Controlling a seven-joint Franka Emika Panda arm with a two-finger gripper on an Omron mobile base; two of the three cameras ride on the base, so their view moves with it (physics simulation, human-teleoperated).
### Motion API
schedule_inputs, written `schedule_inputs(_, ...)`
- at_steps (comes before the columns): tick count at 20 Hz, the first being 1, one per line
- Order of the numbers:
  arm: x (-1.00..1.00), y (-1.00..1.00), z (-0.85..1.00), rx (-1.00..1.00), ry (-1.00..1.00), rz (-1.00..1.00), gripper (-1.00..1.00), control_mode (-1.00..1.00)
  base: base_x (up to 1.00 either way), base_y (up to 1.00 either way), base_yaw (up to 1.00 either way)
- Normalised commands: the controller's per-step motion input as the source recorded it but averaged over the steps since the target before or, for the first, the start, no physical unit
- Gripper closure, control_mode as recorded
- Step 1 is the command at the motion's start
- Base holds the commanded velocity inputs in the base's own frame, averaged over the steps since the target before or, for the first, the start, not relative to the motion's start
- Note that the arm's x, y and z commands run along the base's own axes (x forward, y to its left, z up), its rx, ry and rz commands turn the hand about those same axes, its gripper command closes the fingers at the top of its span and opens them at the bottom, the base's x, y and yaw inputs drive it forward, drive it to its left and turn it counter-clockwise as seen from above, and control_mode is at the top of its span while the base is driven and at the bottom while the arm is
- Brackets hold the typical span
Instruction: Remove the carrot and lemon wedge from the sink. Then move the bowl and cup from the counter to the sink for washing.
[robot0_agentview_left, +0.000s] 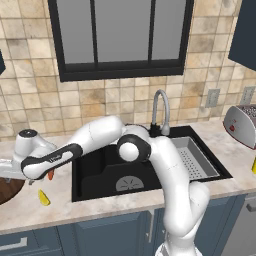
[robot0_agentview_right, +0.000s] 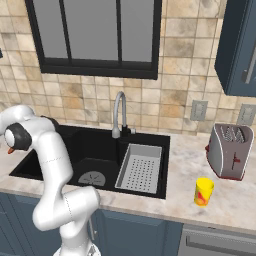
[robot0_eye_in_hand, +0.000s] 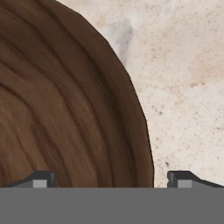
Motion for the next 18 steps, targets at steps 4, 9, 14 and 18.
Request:
schedule_inputs(4, 0.00, 0.00, -0.14, 0.00, 0.04, -0.03, -1.00, -1.00, 0.00, 0.00, 0.00)
schedule_inputs(9, 0.00, 0.01, -0.12, 0.00, 0.03, -0.02, 1.00, -1.00, 0.00, 0.00, 0.00)
schedule_inputs(14, 0.00, 0.04, -0.08, 0.00, 0.00, -0.01, 1.00, -1.00, 0.00, 0.00, 0.00)
schedule_inputs(18, 0.00, 0.00, -0.04, 0.00, 0.00, 0.00, 1.00, -1.00, 0.00, 0.00, 0.00)
